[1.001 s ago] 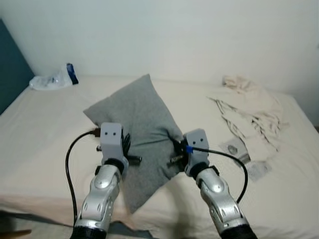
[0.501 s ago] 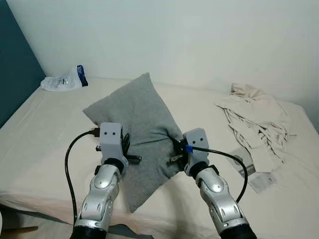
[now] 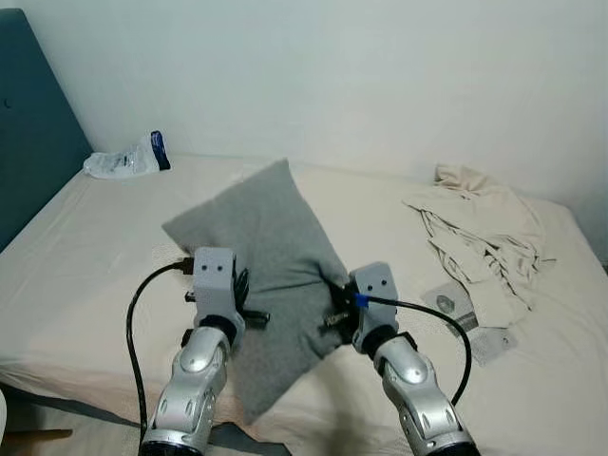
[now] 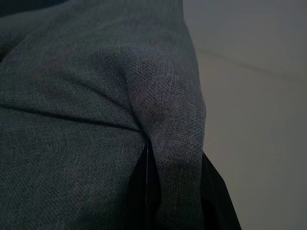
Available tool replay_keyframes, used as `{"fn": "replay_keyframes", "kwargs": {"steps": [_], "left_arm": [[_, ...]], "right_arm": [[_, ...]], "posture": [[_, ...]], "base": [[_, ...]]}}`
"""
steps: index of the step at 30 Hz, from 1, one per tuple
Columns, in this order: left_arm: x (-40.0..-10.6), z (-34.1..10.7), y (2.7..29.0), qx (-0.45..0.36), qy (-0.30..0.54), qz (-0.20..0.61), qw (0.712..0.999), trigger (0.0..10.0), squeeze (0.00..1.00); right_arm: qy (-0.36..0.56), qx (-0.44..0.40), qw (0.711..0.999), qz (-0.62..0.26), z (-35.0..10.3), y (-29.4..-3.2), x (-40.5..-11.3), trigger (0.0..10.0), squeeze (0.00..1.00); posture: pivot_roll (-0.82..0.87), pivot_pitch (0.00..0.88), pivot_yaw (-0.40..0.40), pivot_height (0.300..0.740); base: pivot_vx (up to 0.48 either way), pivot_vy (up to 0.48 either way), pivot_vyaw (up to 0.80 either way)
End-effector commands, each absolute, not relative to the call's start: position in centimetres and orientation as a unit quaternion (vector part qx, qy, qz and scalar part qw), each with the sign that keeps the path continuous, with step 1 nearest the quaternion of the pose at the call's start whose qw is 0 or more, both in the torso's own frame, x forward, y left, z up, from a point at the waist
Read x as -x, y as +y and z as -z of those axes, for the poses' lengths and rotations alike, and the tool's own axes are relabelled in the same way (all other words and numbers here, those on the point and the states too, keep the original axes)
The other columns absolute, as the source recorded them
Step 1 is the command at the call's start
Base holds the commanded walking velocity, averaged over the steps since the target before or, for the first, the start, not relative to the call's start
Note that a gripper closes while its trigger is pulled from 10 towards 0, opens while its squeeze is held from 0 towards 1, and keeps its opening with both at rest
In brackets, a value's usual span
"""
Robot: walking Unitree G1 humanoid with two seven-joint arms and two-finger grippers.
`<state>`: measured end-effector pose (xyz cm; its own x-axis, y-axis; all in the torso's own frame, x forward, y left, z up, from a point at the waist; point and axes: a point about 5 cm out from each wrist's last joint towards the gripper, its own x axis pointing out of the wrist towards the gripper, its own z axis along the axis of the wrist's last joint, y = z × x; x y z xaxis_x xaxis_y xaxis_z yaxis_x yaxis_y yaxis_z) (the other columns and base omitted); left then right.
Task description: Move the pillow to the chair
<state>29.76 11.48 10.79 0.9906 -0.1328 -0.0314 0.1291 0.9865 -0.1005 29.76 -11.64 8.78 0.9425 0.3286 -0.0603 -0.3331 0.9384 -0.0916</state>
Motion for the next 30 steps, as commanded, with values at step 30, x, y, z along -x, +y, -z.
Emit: {"fn": "replay_keyframes", "kwargs": {"steps": [30], "left_arm": [[-29.5, -10.5, 12.7, 0.043, 0.004, 0.037, 0.998, 10.0, 0.0]], "right_arm": [[0.022, 0.054, 0.988, -0.14, -7.9, -13.0, -29.4, 10.0, 0.0]], "posture": [[0.01, 0.109, 0.0, 0.74]], "base": [[0.0, 0.0, -0.21]]}}
